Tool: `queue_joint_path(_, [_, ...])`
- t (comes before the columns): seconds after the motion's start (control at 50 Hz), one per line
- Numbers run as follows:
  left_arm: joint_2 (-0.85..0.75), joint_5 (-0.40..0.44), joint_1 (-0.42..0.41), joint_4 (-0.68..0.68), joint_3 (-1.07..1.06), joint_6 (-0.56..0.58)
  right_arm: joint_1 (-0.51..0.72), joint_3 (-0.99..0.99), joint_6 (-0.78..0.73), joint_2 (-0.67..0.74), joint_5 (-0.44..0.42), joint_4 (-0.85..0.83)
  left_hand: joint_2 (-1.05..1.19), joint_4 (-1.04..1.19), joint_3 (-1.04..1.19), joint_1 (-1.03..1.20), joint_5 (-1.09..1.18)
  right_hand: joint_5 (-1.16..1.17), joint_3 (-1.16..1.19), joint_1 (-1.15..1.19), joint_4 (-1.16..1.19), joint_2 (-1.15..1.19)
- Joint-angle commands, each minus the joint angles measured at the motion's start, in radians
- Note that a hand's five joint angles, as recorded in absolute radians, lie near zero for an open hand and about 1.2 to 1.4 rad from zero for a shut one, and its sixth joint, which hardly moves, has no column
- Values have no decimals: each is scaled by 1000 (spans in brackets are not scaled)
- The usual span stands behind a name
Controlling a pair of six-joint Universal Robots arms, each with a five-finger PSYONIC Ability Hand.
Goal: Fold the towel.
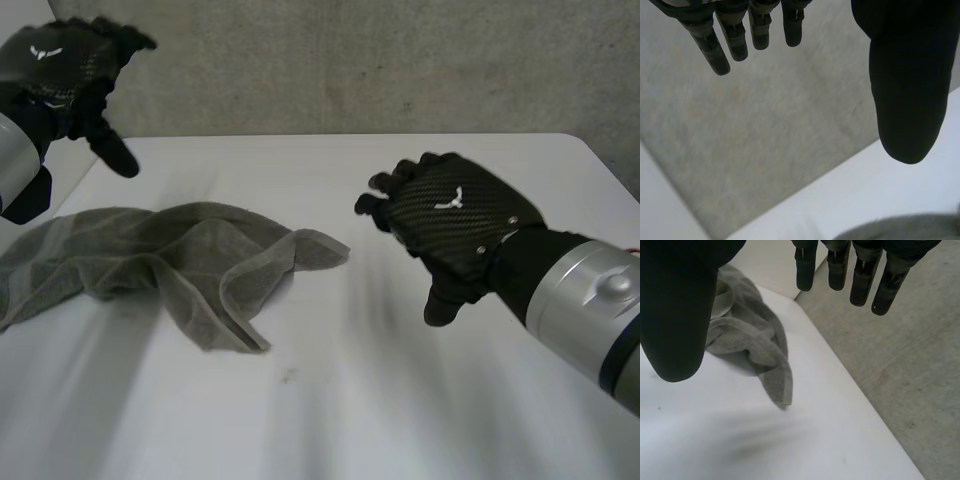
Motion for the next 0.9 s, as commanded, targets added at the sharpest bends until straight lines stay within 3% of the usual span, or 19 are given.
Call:
queue_joint_path(0.02, [-199,0,61,5,50,2,4,-2,-7,60,2,-11,48,43,40,37,14,-48,-40,-38,-60,-61])
queue_joint_path(0.16, [-376,2,64,-6,74,45,4,-17,4,121,19,-25,66,61,57,55,32,-48,-40,-38,-60,-61])
queue_joint_path(0.26, [-431,0,87,3,51,180,7,-25,44,214,48,-214,54,49,46,43,20,-48,-40,-38,-60,-61])
queue_joint_path(0.34, [-432,-1,136,19,42,205,8,-34,99,279,45,-330,48,43,40,37,14,-48,-40,-38,-60,-61])
queue_joint_path(0.52, [-337,5,285,31,-45,203,109,-241,185,556,10,-451,31,26,22,19,-3,-48,-40,-38,-60,-61])
queue_joint_path(0.64, [-277,57,315,31,-141,203,148,-390,187,728,-27,-467,22,17,13,11,-12,-48,-40,-38,-60,-61])
queue_joint_path(0.74, [-179,166,371,39,-280,202,186,-474,188,828,-38,-508,13,8,5,2,-21,-48,-40,-38,-60,-61])
queue_joint_path(0.9, [-90,200,392,101,-401,202,234,-600,185,981,-34,-549,13,8,5,2,-21,50,58,60,38,38])
